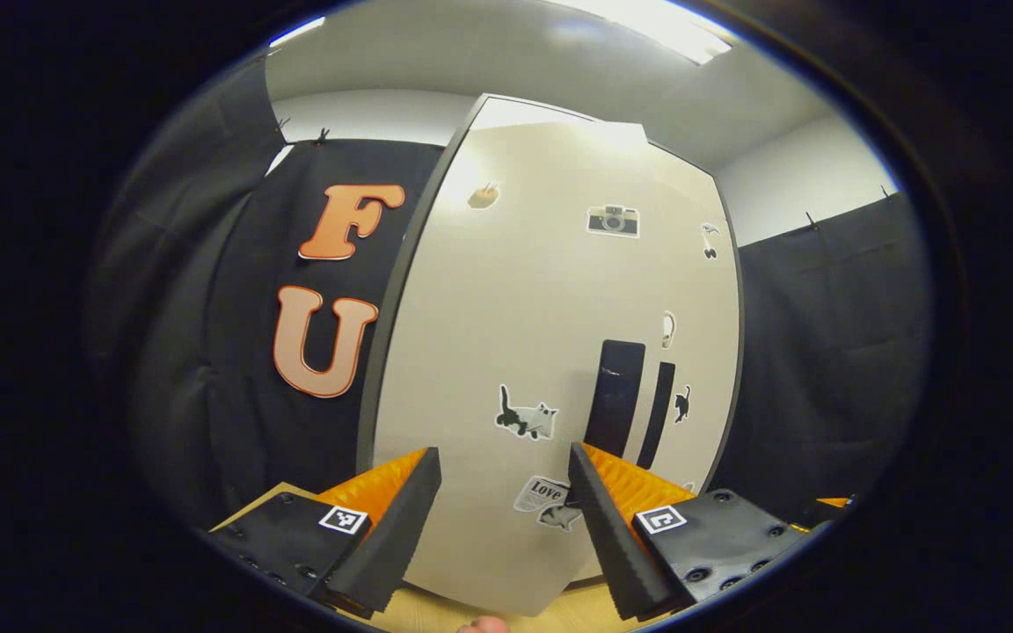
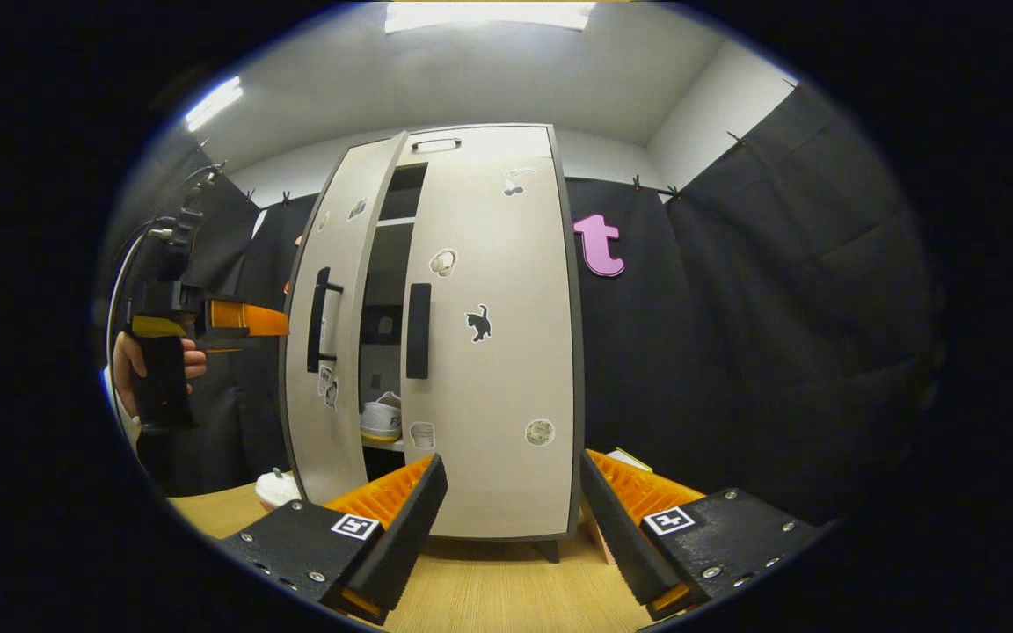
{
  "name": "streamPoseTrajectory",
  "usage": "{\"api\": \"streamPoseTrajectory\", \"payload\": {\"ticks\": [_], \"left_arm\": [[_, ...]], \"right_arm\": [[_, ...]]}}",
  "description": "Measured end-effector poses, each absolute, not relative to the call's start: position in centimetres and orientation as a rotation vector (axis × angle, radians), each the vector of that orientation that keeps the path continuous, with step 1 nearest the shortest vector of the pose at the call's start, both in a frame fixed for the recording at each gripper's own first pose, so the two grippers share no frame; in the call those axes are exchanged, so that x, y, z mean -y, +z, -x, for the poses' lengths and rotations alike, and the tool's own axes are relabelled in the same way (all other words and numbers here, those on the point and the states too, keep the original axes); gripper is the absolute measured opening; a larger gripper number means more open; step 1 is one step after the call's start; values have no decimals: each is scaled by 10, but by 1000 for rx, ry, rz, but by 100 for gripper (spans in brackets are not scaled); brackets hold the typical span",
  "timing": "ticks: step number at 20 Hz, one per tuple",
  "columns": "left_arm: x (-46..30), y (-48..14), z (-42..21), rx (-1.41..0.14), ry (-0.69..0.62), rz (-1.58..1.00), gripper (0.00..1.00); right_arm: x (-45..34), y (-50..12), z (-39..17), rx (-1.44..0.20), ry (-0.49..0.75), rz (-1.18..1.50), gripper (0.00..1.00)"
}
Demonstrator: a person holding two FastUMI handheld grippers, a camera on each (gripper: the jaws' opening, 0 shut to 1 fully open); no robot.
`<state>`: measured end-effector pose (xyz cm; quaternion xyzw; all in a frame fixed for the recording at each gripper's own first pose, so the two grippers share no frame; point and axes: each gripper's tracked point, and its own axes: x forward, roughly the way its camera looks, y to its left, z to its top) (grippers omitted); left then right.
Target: Grab one shoe with the right hand and put it into the shoe cabinet, grab the other shoe with the left hand and put it into the shoe cabinet; then close the right door with the right hand and the left door with the left hand.
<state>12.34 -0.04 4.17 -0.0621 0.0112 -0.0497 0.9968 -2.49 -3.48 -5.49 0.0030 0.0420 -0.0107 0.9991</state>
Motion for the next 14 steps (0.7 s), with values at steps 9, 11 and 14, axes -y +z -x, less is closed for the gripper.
{"api": "streamPoseTrajectory", "payload": {"ticks": [9, 11, 14], "left_arm": [[29, 22, -160, -60, -136, 90, 95], [32, 19, -170, -69, -137, 98, 99], [36, 16, -183, -86, -130, 105, 95]], "right_arm": [[54, -51, 29, -76, -71, 3, 93], [58, -51, 28, -75, -80, 4, 93], [63, -49, 27, -68, -89, 5, 93]]}}
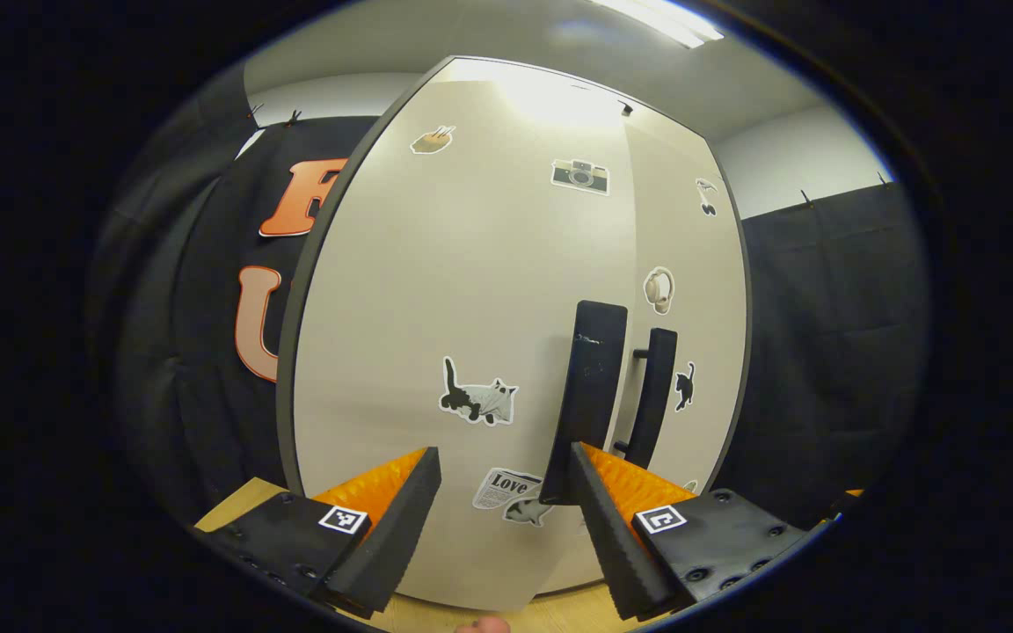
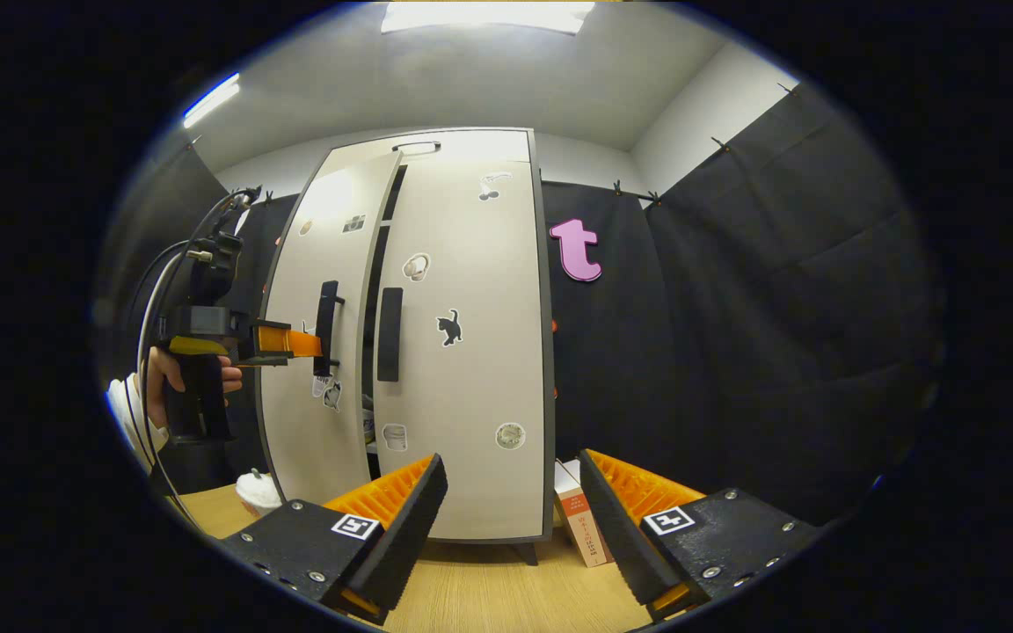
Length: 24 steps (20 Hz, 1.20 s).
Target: Grab one shoe with the right hand and put it into the shoe cabinet, grab the other shoe with the left hand and put it into the shoe cabinet; then close the right door with the right hand and the left door with the left hand.
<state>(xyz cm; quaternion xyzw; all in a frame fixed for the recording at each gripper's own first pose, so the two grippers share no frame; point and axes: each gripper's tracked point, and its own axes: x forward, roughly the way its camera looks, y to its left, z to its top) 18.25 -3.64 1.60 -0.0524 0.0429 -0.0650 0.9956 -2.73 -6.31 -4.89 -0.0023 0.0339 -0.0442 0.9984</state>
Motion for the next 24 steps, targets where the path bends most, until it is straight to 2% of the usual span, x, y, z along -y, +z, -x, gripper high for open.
{"api": "streamPoseTrajectory", "payload": {"ticks": [13, 15, 16, 17, 18, 20, 24], "left_arm": [[46, 11, -214, -84, -121, 59, 95], [48, 19, -203, -70, -137, 76, 95], [48, 27, -194, -52, -137, 68, 99], [46, 36, -183, -29, -133, 53, 99], [44, 43, -171, -15, -128, 41, 95], [41, 50, -143, 9, -129, 33, 95], [19, 26, -89, -20, -70, 42, 95]], "right_arm": [[74, -54, 21, -71, -112, -6, 93], [72, -54, 21, -74, -105, -9, 93], [71, -54, 21, -76, -101, -10, 93], [70, -56, 20, -78, -95, -10, 93], [66, -57, 19, -83, -86, -10, 93], [59, -62, 18, -100, -63, -11, 93], [37, -64, 17, -122, -1, -18, 94]]}}
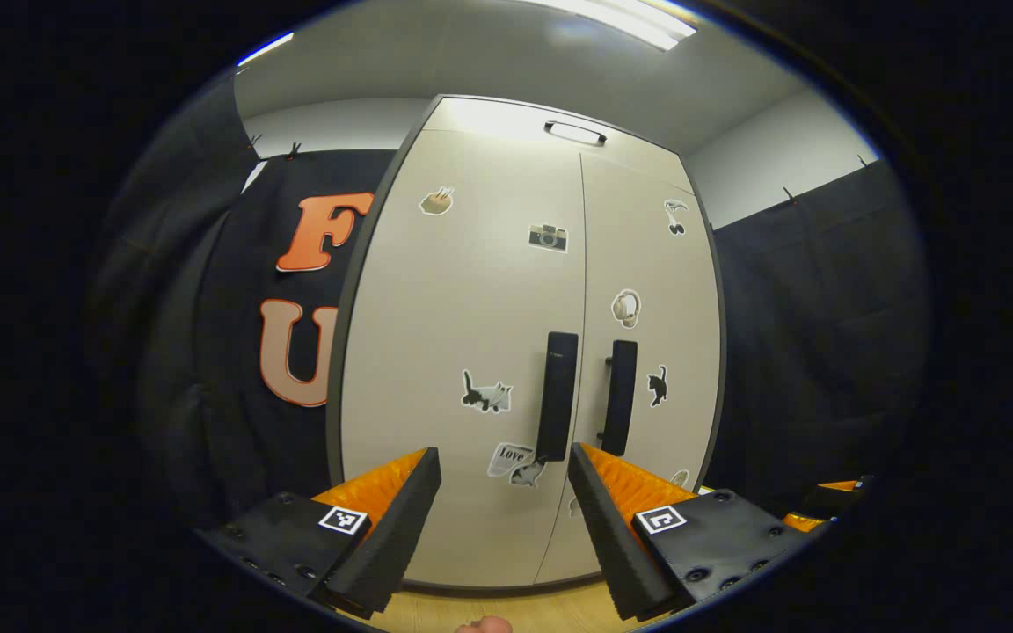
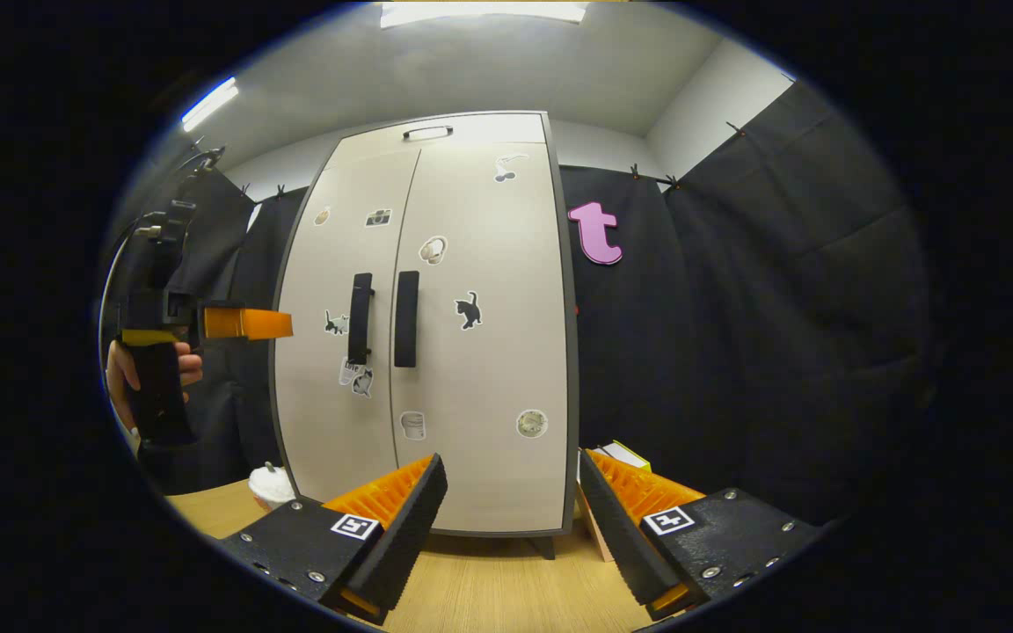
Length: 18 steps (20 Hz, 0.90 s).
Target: Grab one shoe with the right hand and put it into the shoe cabinet, grab the other shoe with the left hand and put it into the shoe cabinet; then close the right door with the right hand and the left door with the left hand.
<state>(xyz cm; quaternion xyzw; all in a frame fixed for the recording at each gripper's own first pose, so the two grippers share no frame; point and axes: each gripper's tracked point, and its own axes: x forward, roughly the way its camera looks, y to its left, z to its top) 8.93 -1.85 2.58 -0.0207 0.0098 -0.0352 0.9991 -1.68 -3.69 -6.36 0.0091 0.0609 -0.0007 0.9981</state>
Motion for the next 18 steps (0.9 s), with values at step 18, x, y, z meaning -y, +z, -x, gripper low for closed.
{"api": "streamPoseTrajectory", "payload": {"ticks": [18], "left_arm": [[-38, -38, 25, -22, 146, 61, 95]], "right_arm": [[-10, -66, 40, -141, 78, -17, 93]]}}
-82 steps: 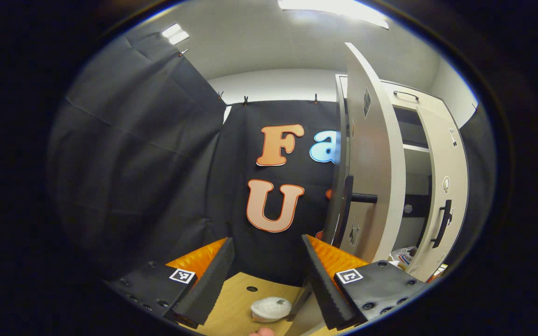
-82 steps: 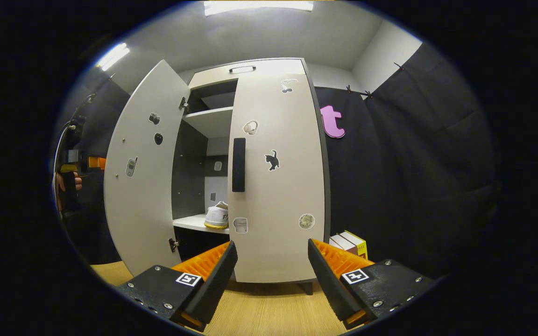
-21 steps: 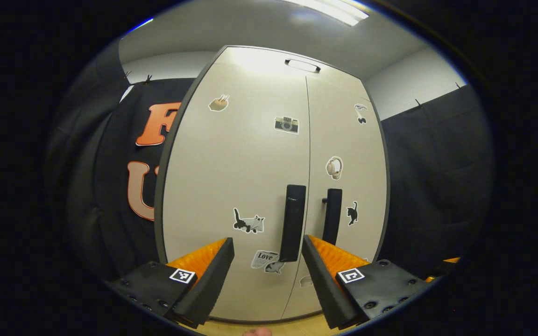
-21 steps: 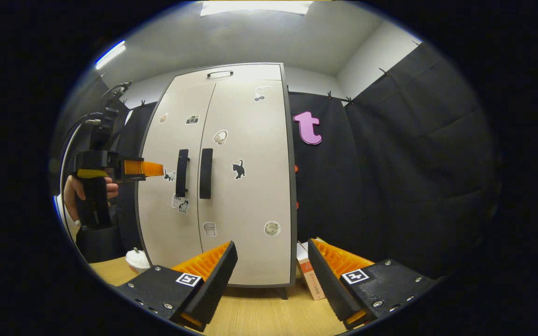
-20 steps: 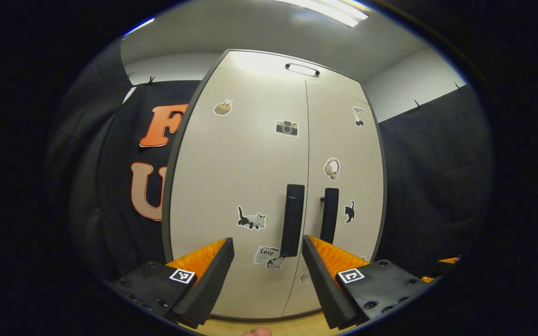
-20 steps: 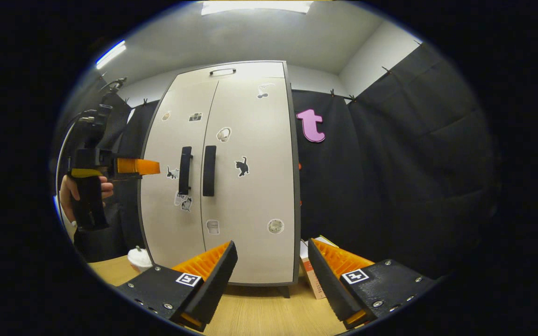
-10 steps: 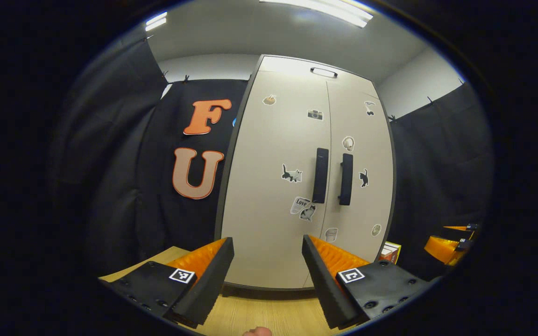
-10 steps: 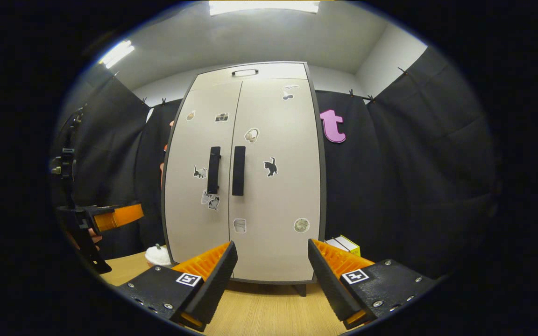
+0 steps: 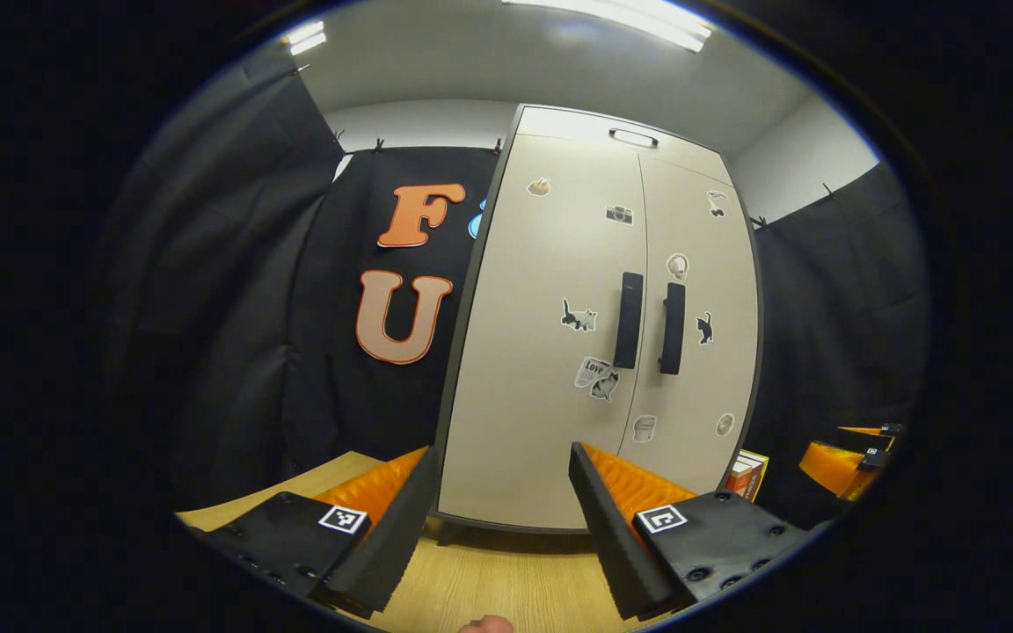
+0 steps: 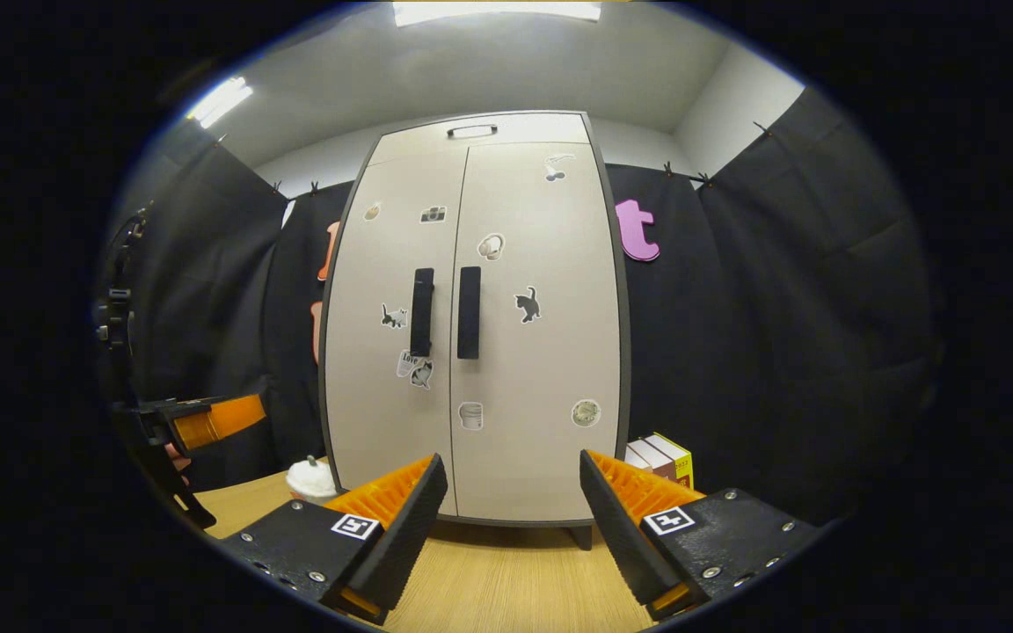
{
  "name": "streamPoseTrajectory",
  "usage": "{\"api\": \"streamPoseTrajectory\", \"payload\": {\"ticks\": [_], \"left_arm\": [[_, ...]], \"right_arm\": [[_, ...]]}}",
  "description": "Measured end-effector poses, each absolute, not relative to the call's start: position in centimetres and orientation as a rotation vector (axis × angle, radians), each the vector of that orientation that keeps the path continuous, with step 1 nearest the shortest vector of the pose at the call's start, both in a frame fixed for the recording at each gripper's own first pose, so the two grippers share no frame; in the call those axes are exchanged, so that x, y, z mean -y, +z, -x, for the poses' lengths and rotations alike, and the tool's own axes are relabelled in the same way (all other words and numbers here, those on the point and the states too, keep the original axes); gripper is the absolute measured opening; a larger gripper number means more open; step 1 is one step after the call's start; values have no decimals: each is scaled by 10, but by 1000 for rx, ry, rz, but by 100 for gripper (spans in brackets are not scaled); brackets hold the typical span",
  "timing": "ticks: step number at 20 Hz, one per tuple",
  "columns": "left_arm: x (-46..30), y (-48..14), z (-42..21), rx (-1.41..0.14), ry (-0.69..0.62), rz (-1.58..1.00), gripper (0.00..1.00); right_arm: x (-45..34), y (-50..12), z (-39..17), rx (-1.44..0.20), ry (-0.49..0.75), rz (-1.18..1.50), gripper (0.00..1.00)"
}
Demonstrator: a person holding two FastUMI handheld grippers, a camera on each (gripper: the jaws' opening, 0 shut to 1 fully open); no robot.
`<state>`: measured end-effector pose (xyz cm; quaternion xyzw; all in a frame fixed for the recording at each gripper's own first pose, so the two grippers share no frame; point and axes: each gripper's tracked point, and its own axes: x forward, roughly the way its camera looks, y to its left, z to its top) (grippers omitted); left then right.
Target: Grab one shoe with the right hand and put it into the shoe cabinet, grab the other shoe with the left hand and put it into the shoe cabinet; then close the right door with the right hand and the left door with the left hand.
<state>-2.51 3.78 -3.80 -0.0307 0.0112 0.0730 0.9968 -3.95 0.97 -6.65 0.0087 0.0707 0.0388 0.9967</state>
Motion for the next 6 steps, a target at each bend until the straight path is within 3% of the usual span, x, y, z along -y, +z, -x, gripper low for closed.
{"api": "streamPoseTrajectory", "payload": {"ticks": [6], "left_arm": [[-32, -34, 26, -24, 129, 61, 95]], "right_arm": [[-2, -63, 39, -127, 47, -44, 93]]}}
